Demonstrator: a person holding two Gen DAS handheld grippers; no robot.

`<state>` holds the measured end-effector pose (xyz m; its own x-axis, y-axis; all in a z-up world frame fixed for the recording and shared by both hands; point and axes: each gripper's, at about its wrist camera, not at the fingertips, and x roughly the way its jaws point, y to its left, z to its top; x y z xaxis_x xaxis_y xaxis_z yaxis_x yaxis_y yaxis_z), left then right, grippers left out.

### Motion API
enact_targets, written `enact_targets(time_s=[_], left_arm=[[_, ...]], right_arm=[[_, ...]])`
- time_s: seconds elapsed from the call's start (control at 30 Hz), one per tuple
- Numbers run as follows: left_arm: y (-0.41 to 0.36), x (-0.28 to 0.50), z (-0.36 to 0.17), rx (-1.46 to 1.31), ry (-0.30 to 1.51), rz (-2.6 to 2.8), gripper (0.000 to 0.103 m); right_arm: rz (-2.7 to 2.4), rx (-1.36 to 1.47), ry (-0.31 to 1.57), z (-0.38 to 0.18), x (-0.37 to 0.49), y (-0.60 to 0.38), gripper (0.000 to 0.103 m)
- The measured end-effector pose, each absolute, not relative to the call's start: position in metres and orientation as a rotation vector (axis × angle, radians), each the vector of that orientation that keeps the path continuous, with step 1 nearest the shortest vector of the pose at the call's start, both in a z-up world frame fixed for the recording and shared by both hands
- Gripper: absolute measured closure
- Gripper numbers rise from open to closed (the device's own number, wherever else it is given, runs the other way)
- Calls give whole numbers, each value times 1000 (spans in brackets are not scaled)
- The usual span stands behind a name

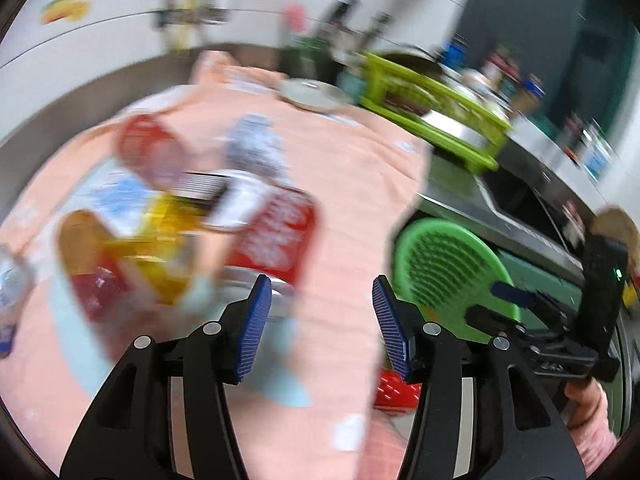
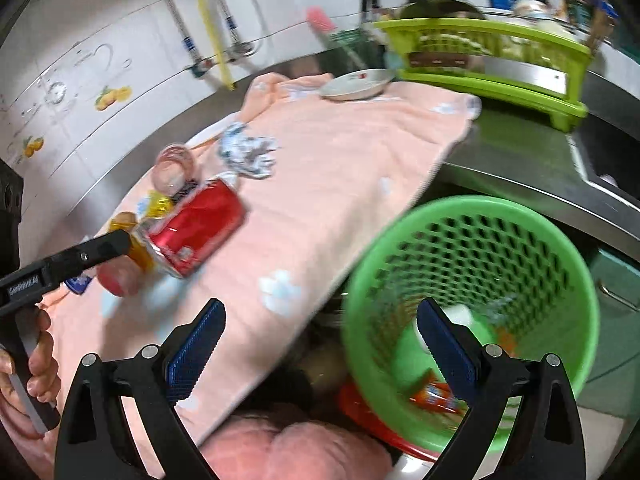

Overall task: Collect trash
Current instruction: 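Grasp the red Coca-Cola can with the right tool while the left grasps the juice bottle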

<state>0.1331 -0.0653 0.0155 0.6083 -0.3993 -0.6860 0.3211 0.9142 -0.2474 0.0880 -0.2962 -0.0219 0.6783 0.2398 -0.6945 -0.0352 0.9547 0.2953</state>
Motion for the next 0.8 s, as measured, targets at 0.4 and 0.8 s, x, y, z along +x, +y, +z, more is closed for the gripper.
enact_targets(time_s=[0.4,0.8], left_arm=[[68,192,2,-392,899,-21,44],[79,227,-34,-535,1011,69,37]], right_arm=[[263,488,927,-4,172,-242,10],[199,615,1035,-24,215,-224,15]])
